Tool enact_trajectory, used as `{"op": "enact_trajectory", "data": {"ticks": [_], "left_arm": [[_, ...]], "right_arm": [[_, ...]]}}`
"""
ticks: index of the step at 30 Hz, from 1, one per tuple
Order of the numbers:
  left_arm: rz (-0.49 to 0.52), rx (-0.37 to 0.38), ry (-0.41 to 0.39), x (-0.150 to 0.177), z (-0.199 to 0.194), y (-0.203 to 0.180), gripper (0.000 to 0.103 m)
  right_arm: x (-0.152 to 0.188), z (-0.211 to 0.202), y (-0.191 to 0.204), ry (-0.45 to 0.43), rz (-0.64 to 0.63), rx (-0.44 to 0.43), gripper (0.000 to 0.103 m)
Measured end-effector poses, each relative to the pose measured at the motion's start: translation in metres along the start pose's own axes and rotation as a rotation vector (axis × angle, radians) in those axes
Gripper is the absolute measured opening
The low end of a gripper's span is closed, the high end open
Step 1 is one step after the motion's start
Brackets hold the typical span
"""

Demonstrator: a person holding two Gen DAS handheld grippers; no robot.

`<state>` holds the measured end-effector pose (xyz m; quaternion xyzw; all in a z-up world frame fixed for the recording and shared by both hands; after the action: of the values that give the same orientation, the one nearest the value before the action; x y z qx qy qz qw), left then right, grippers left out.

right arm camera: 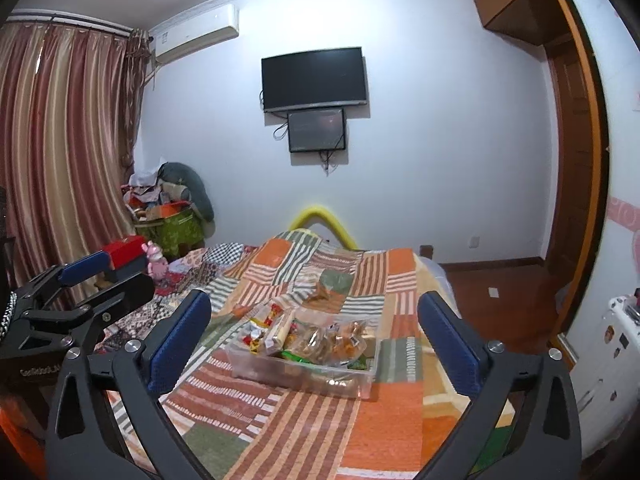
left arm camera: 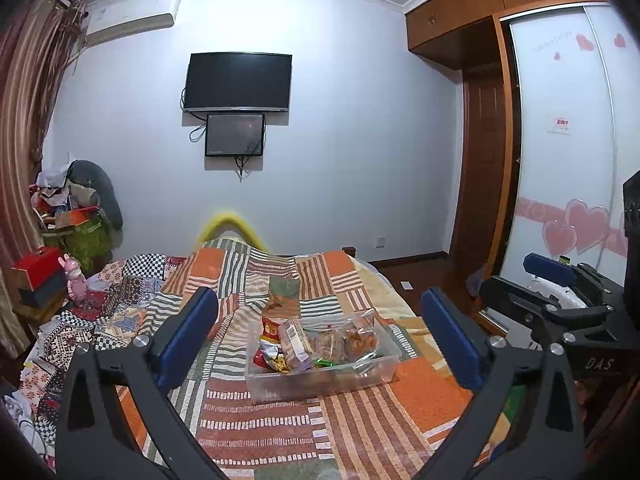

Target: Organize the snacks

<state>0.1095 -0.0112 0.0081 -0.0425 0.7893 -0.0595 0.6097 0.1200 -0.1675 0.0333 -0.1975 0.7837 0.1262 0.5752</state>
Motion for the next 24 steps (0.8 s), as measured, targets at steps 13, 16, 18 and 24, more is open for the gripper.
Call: {"op": "enact_trajectory", "data": {"ticks": [13, 16, 18, 24], "left_arm": [[-0.003, -0.011, -0.016, 0.000, -0.004, 0.002, 0.103], [-0.004, -0.011, -0.016, 0.001, -0.004, 0.002, 0.103], [-0.004, -0.011, -0.014, 0.001, -0.004, 0.003, 0.103], [-0.008, -0.014, -0.012, 0.001, -0.004, 0.004, 0.103]], "right_arm": [[0.004, -0.008, 0.001, -0.006, 0.002, -0.008, 0.103], [0.003, -0.009, 0.000, -0.009, 0.001, -0.008, 0.103], [0.003, -0.010, 0.000, -0.011, 0.001, -0.007, 0.103], [0.001, -0.013, -0.002, -0.019, 0.008, -0.003, 0.103]]}}
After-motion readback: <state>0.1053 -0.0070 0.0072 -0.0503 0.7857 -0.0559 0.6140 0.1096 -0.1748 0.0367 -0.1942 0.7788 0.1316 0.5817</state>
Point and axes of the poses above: each gripper's, at about its wrist camera, not at the fingertips, and z roughly the way its jaws point, y to its left, x to its underside, the point moved 8 cm from there along z, roughly the way its jaws point, and after that the axes turned 6 degrees about -z, right-handed, at the moved point
